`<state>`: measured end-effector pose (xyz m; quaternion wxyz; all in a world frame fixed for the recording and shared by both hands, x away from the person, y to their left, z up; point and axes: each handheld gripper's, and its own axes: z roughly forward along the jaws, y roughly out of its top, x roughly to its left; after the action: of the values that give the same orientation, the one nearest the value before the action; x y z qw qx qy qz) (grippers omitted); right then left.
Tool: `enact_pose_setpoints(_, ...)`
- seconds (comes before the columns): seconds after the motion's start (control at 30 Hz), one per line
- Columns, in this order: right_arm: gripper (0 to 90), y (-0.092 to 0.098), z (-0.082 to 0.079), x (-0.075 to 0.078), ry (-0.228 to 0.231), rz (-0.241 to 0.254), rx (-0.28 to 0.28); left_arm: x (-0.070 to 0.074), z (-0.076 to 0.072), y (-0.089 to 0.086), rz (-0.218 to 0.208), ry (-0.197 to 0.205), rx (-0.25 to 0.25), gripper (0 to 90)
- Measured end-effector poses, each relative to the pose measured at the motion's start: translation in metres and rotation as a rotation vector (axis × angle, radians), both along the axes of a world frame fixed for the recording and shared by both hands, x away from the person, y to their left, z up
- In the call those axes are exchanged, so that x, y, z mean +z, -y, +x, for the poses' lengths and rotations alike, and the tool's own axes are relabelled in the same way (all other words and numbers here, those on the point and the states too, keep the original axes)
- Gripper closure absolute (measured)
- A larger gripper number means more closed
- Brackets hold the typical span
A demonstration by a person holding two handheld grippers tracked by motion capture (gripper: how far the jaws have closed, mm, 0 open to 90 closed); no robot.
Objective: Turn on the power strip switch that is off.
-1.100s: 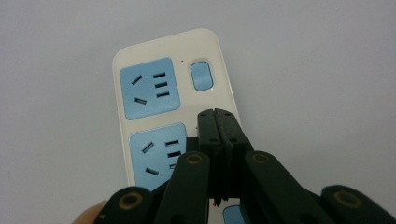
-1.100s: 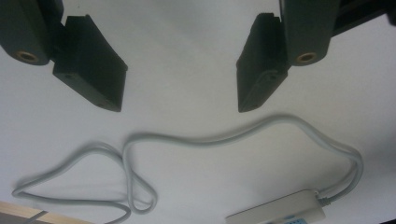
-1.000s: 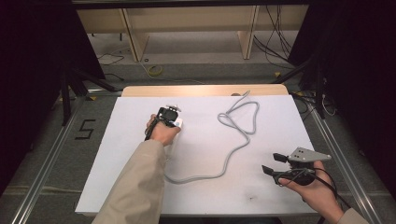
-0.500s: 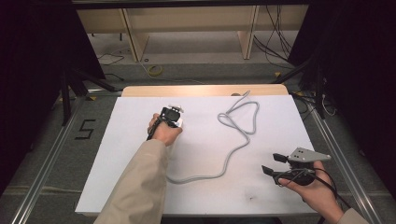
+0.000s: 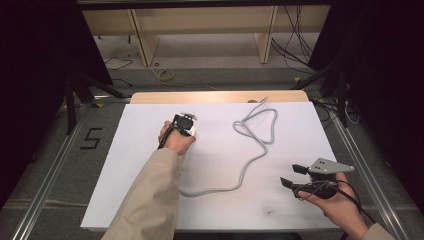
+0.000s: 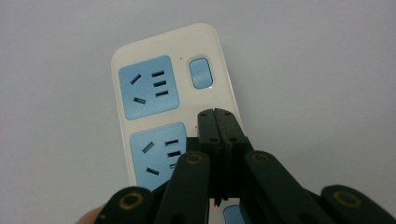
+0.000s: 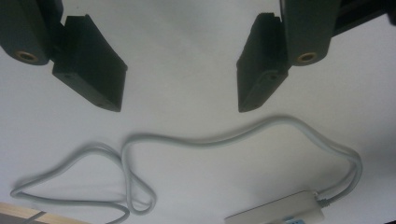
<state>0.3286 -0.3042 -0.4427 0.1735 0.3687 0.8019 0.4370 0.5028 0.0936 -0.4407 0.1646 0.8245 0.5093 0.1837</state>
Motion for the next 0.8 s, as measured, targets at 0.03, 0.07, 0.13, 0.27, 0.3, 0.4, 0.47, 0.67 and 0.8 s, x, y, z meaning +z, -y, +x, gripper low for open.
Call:
enact_pose_setpoints(0.03, 33.4, 0.0000, 0.0000, 0.0000, 0.002, 0.000, 0.000, 0.0000, 0.0000, -0.0002, -0.002, -0.001, 0.002, 89.9)
enact_pose_setpoints(0.07, 33.4, 0.0000, 0.0000, 0.0000, 0.002, 0.000, 0.000, 0.0000, 0.0001, -0.0001, -0.001, -0.002, 0.002, 89.9)
enact_pose_setpoints(0.13, 33.3, -0.0001, -0.0002, 0.0001, 0.001, 0.000, 0.000, -0.0001, 0.0000, 0.0003, 0.000, -0.001, 0.004, 89.9)
enact_pose_setpoints(0.27, 33.4, -0.0001, -0.0001, 0.0000, 0.001, 0.000, 0.001, -0.0002, 0.0000, 0.0005, -0.001, -0.003, 0.006, 89.9)
enact_pose_setpoints(0.3, 33.3, -0.0002, -0.0001, 0.0000, 0.001, 0.000, 0.001, -0.0001, 0.0003, -0.0001, -0.002, -0.005, 0.005, 90.0)
enact_pose_setpoints(0.4, 33.4, 0.0000, -0.0001, 0.0001, 0.001, -0.001, 0.000, -0.0003, 0.0000, 0.0003, 0.004, -0.006, -0.003, 90.0)
enact_pose_setpoints(0.47, 33.4, 0.0000, -0.0002, 0.0002, 0.002, -0.001, -0.001, -0.0014, -0.0004, 0.0015, 0.014, 0.000, -0.003, 90.0)
enact_pose_setpoints(0.67, 33.4, -0.0003, -0.0007, 0.0004, 0.003, 0.000, 0.000, -0.0016, -0.0013, 0.0032, 0.029, 0.006, -0.007, 90.0)
enact_pose_setpoints(0.8, 33.4, -0.0001, -0.0005, 0.0003, 0.002, 0.001, 0.000, -0.0014, -0.0010, 0.0028, 0.026, 0.003, -0.002, 90.0)
